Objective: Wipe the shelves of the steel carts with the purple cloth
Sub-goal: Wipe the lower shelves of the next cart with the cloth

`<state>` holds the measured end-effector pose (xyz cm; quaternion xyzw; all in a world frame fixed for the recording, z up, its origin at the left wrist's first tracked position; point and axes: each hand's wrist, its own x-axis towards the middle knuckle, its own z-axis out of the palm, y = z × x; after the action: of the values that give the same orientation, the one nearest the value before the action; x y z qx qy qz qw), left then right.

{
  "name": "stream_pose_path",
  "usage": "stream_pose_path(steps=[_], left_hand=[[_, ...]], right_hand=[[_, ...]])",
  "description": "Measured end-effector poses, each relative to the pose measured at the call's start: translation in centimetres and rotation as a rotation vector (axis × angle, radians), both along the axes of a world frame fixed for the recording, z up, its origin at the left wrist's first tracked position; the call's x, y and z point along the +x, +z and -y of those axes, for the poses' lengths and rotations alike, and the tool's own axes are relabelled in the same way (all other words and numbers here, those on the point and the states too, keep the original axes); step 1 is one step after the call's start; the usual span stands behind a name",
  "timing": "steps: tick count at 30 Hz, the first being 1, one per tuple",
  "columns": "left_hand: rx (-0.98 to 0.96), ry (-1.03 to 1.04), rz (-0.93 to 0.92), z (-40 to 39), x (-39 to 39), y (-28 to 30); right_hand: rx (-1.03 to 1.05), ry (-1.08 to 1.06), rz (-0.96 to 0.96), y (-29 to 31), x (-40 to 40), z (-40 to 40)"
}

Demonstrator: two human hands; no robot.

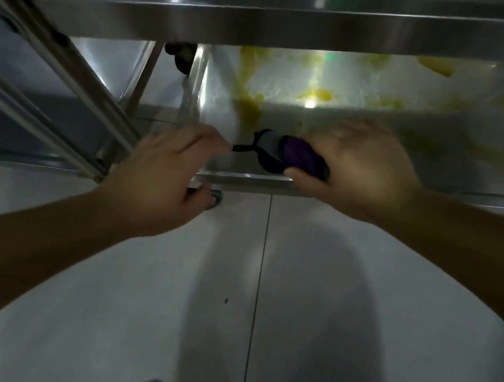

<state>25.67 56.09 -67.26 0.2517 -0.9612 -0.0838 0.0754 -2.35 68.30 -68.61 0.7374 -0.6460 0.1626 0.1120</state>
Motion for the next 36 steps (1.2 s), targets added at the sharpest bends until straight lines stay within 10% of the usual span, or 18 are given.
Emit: stream_pose_path(steps=[18,23,27,36], left_hand=[[0.452,0.645,0.220,5.0,5.6,-8.8],[0.690,0.811,-0.365,5.7,5.6,-9.0],[0.873,0.816,-0.689,7.0,4.3,-8.9],[0.883,0.724,-0.852,7.7,2.6,-9.5]], right_hand=[[0.077,-0.487,0.463,-6.5,6.6,12.3],[0.009,-0.371,0.442,-7.7,12.0,15.7],[0.469,-0.068,0.405,-10.9,15.9,16.4],[0.423,-0.388,0.359,-12.8,4.7,8.3]])
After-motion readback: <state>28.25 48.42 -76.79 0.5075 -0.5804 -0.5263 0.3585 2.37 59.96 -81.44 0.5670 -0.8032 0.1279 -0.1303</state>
